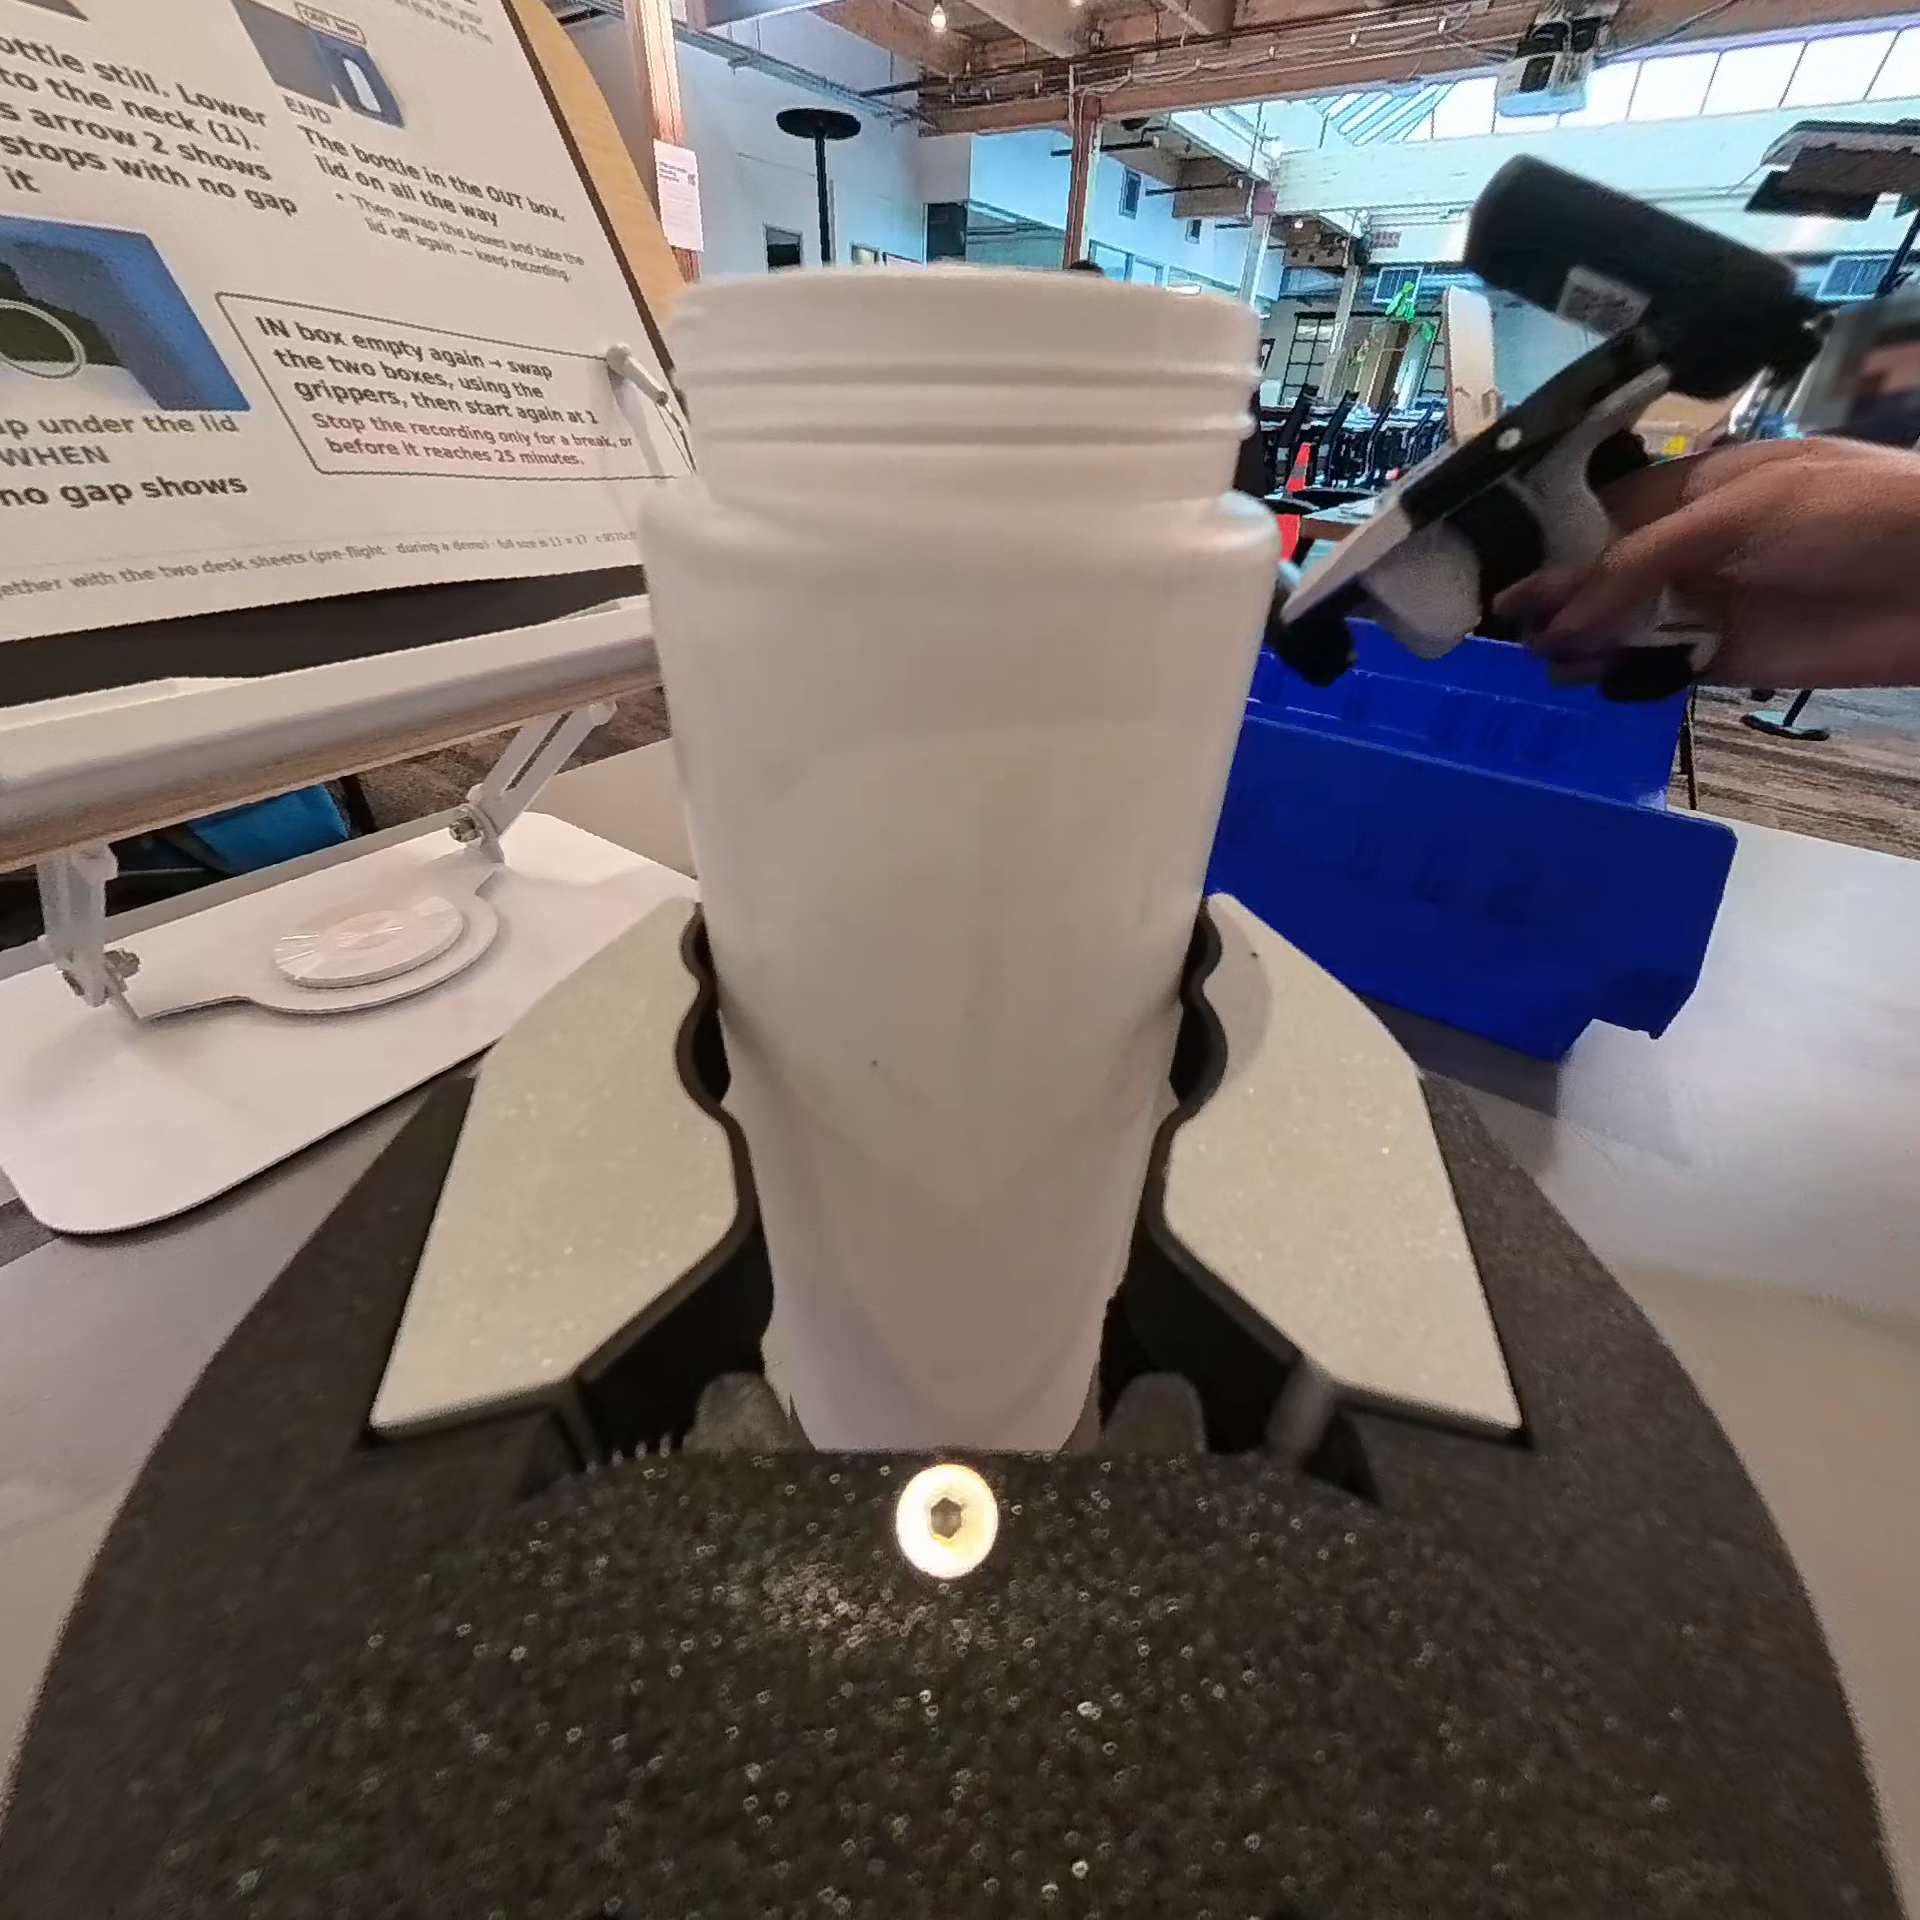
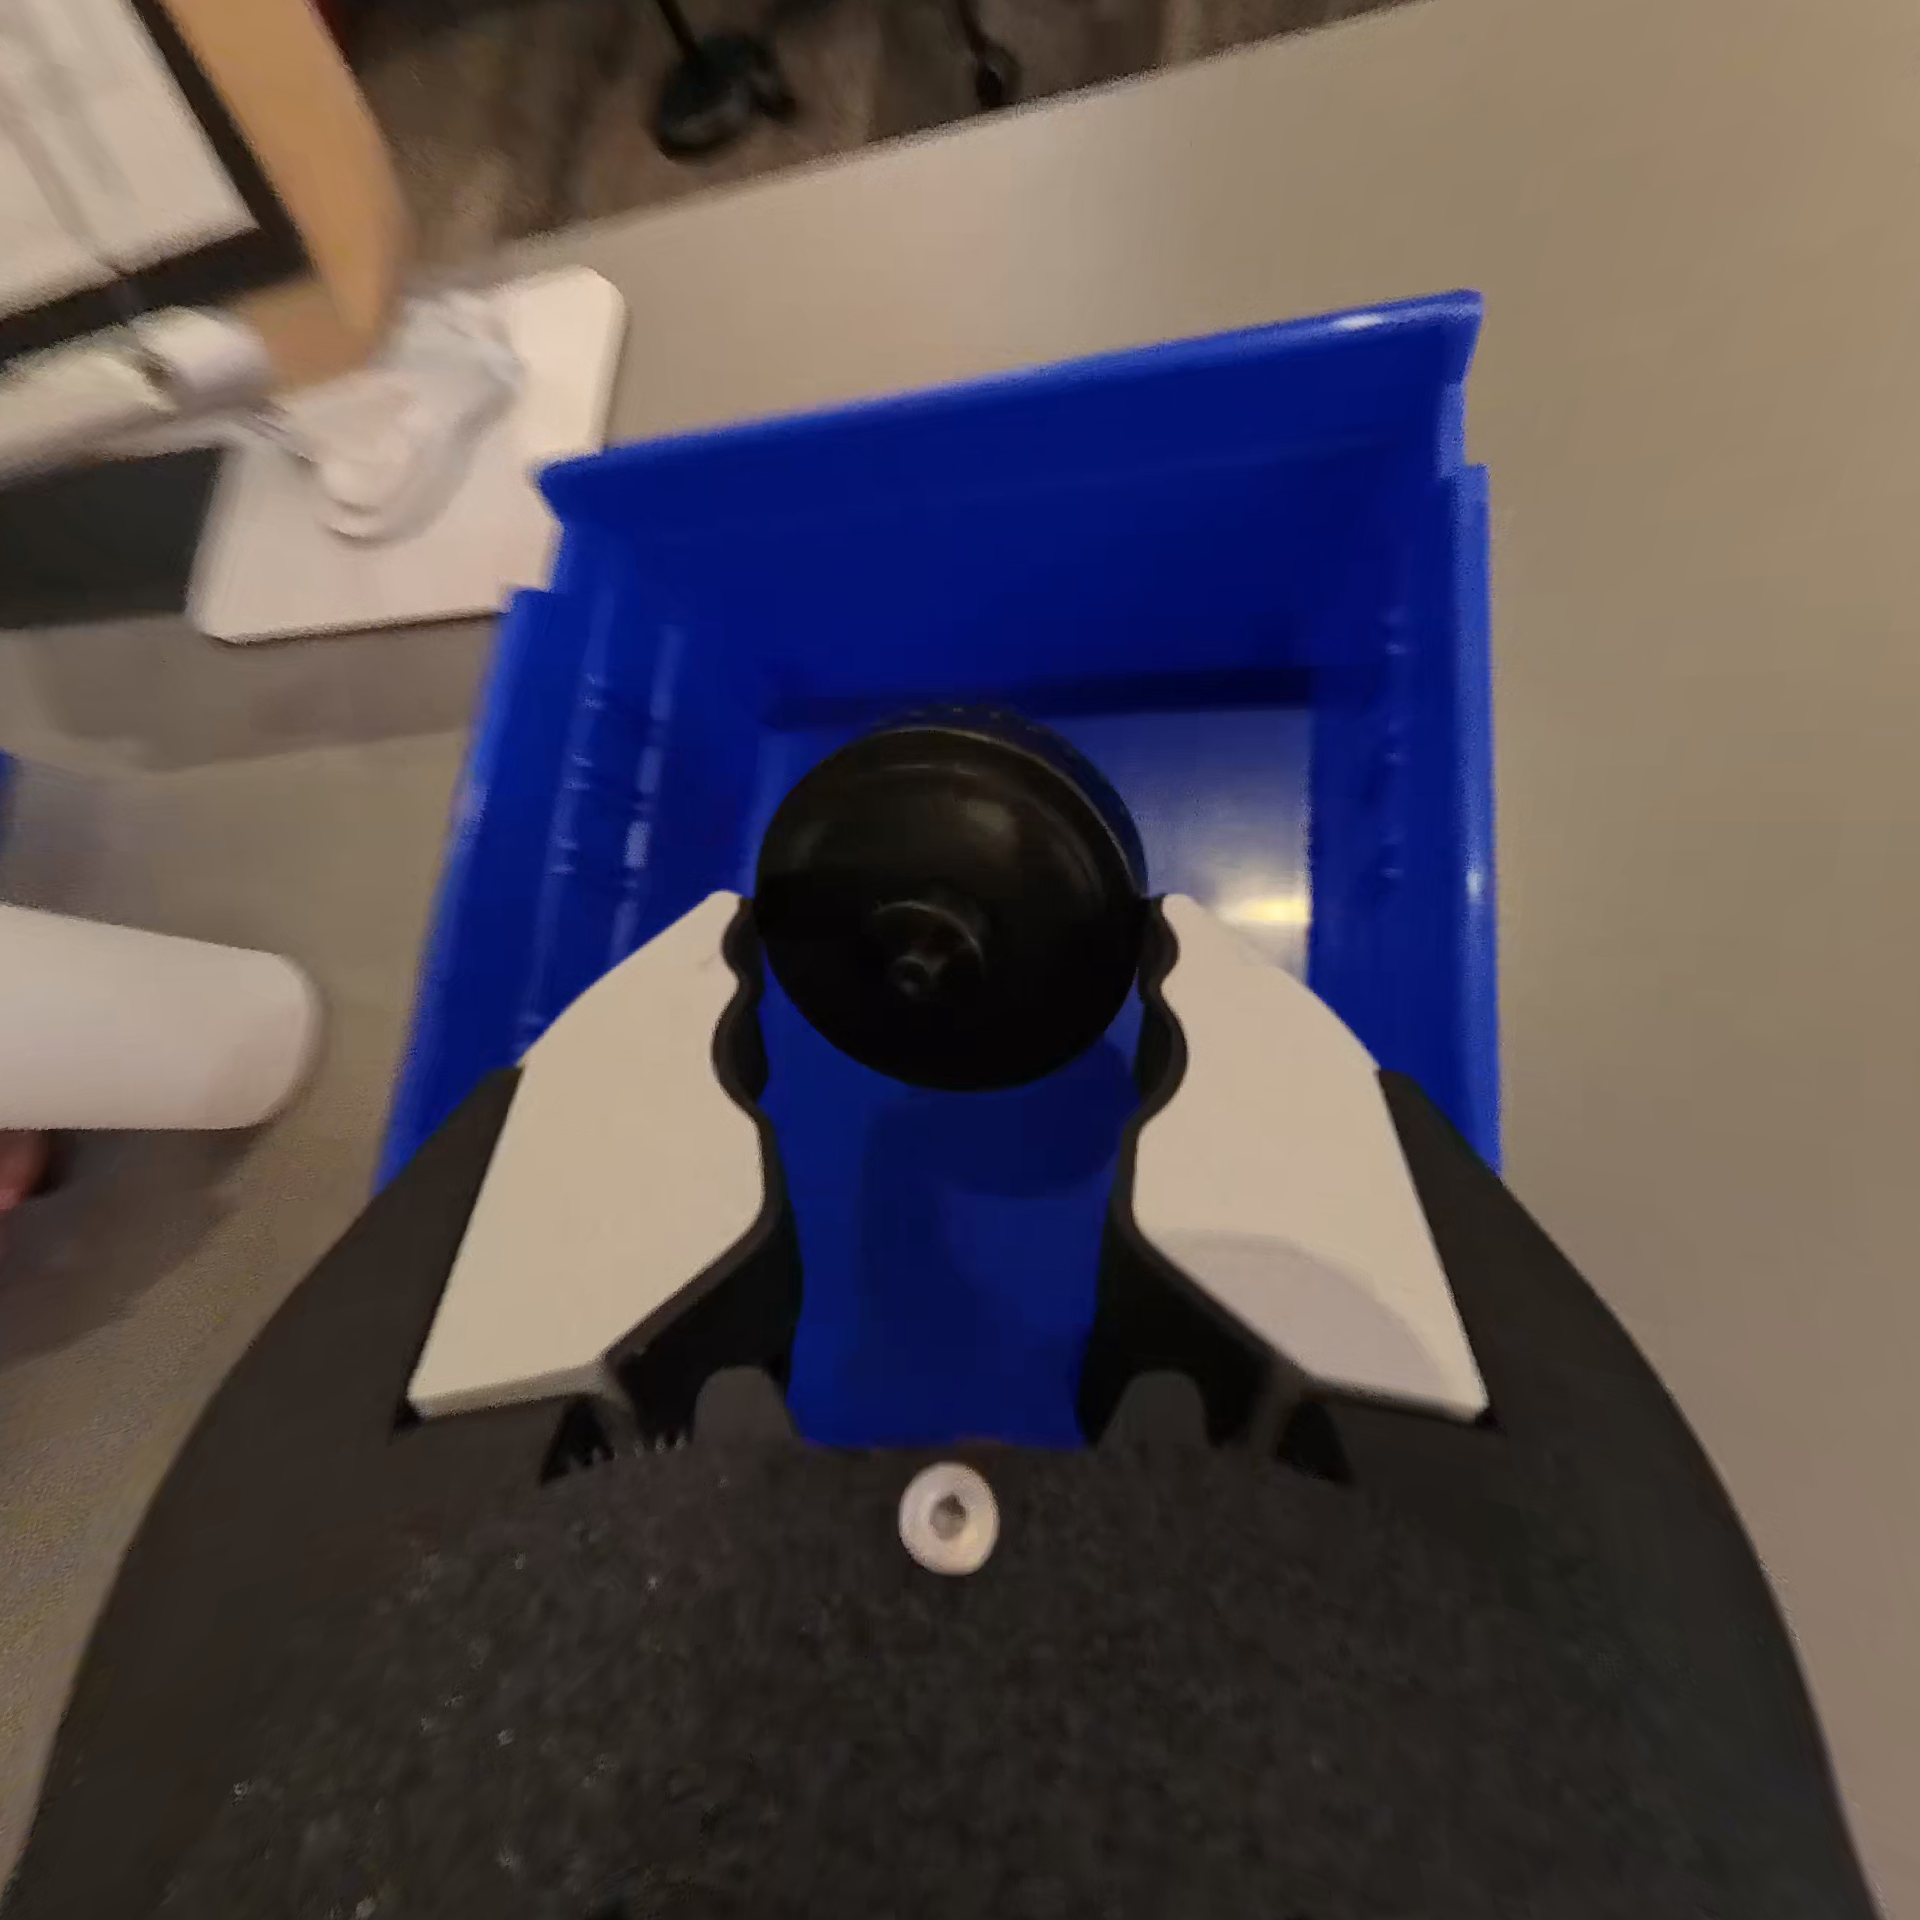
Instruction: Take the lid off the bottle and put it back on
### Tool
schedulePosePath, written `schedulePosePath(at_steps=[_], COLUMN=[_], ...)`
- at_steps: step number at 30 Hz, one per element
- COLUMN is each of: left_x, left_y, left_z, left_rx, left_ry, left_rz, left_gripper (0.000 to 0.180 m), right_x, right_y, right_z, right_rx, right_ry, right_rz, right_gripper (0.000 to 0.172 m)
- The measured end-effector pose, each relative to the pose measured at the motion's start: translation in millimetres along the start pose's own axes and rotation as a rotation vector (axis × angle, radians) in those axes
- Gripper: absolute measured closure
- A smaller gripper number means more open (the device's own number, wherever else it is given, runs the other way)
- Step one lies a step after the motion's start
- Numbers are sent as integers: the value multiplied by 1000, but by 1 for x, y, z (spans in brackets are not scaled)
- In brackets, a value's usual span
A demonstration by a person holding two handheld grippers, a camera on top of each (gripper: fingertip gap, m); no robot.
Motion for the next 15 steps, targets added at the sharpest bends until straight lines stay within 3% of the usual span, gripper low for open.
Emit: schedulePosePath(at_steps=[6,15], left_x=[0,1], left_y=[0,0], left_z=[0,0], left_rx=[0,4], left_ry=[2,12], left_rz=[0,3], left_gripper=[96,96], right_x=[3,-1], right_y=[-1,11], right_z=[56,117], right_rx=[256,288], right_ry=[252,395], right_rz=[-66,-86], right_gripper=[102,101])
Point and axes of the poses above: each gripper's, where its closed fingertips meet, z out along the fingers, x out of its underside, y = z × x across the jaws, the point moved 8 cm from there along -z, back along the fingers, and after that the axes turned 12 degrees about z, right-handed, at the moved point
